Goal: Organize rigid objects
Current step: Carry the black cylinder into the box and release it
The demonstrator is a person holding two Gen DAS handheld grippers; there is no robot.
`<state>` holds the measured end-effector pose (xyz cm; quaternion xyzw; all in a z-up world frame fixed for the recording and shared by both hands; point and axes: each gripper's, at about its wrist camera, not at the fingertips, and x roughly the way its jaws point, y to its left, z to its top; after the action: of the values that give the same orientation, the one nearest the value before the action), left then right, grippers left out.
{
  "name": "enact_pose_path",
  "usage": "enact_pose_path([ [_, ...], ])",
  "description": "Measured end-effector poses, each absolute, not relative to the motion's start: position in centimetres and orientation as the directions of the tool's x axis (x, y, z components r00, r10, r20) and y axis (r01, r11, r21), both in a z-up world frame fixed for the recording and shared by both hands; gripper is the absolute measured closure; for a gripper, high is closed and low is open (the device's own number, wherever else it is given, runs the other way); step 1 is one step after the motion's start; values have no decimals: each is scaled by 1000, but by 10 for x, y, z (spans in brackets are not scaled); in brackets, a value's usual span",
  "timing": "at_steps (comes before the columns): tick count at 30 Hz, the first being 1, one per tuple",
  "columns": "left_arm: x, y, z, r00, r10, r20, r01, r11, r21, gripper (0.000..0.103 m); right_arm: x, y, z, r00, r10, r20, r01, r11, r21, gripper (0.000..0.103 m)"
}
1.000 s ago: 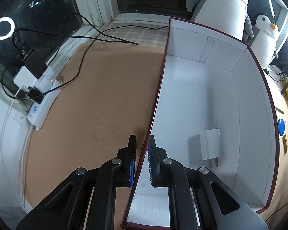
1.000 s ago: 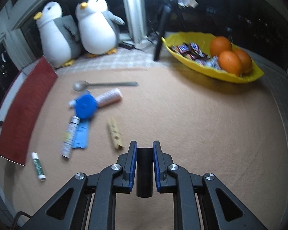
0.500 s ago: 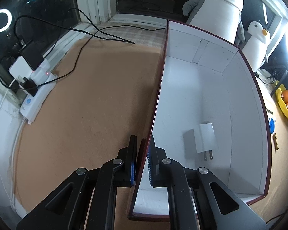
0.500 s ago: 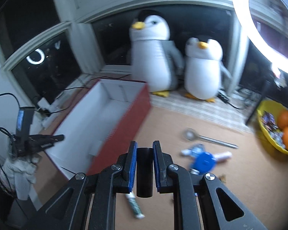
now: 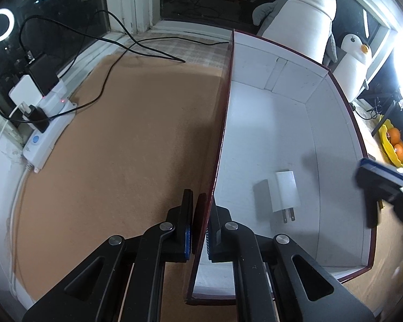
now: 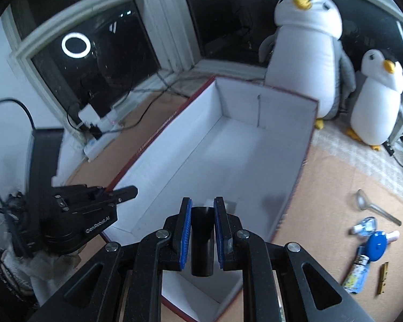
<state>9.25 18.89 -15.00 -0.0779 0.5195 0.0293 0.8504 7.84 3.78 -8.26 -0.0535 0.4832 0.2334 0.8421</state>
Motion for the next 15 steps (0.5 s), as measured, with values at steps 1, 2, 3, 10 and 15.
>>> enact_pose_path([
  [1,92,189,-150,459,-32,-888,-130,986,-102,96,79,41,-88,419,336,-844,-446,886,131,88],
  [2,93,189,-150,458,-33,-888,-130,986,-103,96,80,45,-94,411,327,-851,-444,887,127,89],
  [3,93,189,-151,458,-34,-888,-131,986,-105,96,81,47,-99,405,322,-856,-443,888,124,89],
  [10,94,188,-154,449,-29,-893,-135,986,-100,96,80,53,-112,388,312,-867,-448,886,118,88],
  [15,95,187,-154,440,-20,-898,-136,987,-88,96,77,48,-103,415,329,-848,-441,888,129,61],
])
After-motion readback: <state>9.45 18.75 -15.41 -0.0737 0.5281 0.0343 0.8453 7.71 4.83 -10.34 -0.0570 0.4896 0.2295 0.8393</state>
